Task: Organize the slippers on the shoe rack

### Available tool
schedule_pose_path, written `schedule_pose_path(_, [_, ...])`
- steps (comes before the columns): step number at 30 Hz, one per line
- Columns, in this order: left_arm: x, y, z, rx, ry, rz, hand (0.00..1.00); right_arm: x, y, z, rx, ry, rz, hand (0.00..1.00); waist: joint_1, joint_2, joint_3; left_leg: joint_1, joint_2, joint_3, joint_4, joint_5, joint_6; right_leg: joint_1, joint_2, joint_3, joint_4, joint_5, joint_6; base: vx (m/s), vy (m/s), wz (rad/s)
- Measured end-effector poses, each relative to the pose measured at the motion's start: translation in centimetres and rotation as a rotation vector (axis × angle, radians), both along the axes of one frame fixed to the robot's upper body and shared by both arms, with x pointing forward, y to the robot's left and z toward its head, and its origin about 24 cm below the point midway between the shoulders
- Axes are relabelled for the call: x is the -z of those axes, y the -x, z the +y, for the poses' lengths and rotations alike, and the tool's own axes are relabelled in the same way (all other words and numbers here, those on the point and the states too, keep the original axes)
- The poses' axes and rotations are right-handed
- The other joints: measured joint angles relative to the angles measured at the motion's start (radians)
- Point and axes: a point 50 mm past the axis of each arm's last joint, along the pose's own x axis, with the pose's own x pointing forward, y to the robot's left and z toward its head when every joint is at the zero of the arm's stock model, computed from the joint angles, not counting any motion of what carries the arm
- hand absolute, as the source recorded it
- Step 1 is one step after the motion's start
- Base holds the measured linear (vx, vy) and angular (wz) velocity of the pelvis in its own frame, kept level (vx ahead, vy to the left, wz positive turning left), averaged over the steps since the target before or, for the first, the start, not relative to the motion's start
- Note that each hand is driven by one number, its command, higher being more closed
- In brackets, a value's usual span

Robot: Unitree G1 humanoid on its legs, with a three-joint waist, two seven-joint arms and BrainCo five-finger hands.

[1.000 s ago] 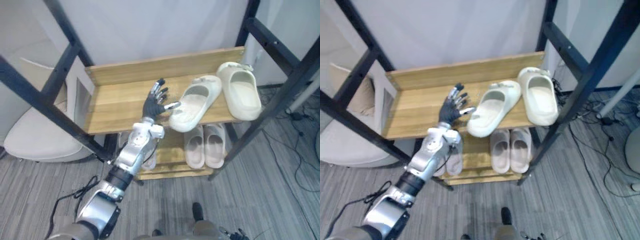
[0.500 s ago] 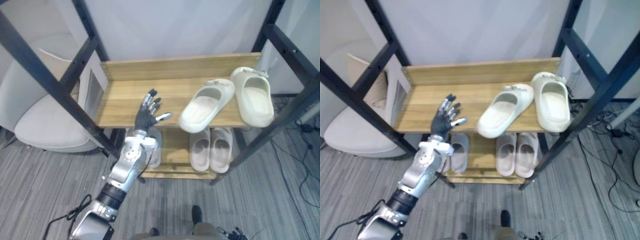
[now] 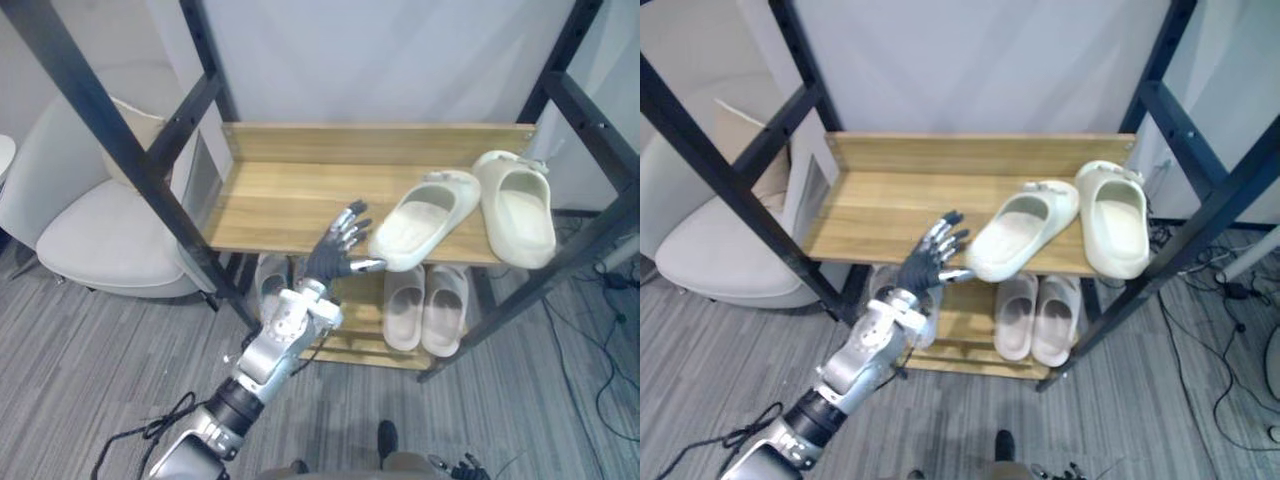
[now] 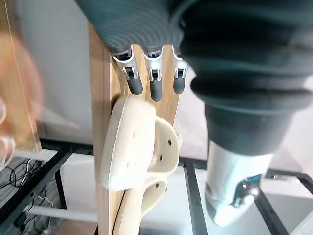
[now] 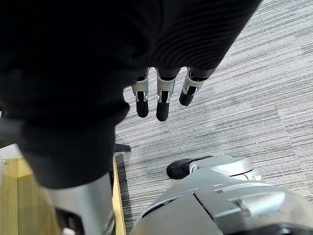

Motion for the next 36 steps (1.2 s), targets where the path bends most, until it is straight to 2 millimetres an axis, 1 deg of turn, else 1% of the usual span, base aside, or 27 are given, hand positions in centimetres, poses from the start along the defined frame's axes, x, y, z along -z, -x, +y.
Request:
schedule_pose_path(7, [0.2, 0.6, -1.0, 0.052, -0.013, -0.005, 0.0, 0.1, 0.2, 0.0, 0.001, -0.002, 0.013, 0.0, 0.0, 0.0, -0.005, 0.0, 0.0, 0.009, 0.0, -0.001, -0.001, -0.005, 0.002, 0.014, 0.0, 0.0, 0.0, -0.02, -0.012, -0.04])
schedule_pose_path(12, [0.1, 1.0, -2.2, 0.111, -0.026, -0.013, 0.0, 0.1, 0.2, 0.0, 0.002, -0.002, 0.017, 0.0, -0.003, 0.001, -0.01, 0.001, 0.002, 0.023, -0.002, -0.002, -0.003, -0.013, 0.005, 0.025, 0.0, 0.001, -0.001, -0.02, -0.017, -0.09])
schedule_pose_path(15, [0.1, 1.1, -3.2, 0.139, -0.027, -0.009, 0.0, 0.1, 0.2, 0.0, 0.003, -0.002, 0.015, 0.0, -0.007, 0.001, -0.01, 0.0, 0.004, 0.032, -0.002, -0.004, -0.006, -0.018, 0.007, 0.031, 0.0, 0.002, -0.002, -0.02, -0.017, -0.07])
schedule_pose_path(23, [0.3, 0.2, -3.9, 0.129, -0.051, 0.001, 0.0, 0.1, 0.0, -0.2, 0.032, 0.01, 0.009, 0.0, -0.021, 0.007, -0.013, -0.001, 0.005, 0.054, -0.005, -0.007, -0.011, -0.035, 0.013, 0.055, 0.0, 0.003, -0.004, -0.02, -0.018, -0.09])
schedule_pose_path(29, [0.2, -0.1, -3.7, 0.108, -0.053, 0.0, 0.0, -0.1, 0.1, -0.7, 0.073, 0.024, -0.003, 0.0, -0.023, 0.011, -0.015, -0.001, 0.001, 0.067, -0.015, -0.007, -0.011, -0.045, 0.013, 0.069, 0.0, 0.004, -0.003, -0.01, -0.013, -0.07])
schedule_pose_path(36, [0.3, -0.4, -3.5, 0.094, -0.055, 0.001, 0.0, 0.0, 0.0, -0.6, 0.093, 0.016, -0.008, 0.0, -0.028, 0.017, -0.018, -0.001, -0.002, 0.067, -0.015, -0.008, -0.012, -0.045, 0.01, 0.07, 0.0, 0.005, -0.001, -0.01, -0.007, 0.0])
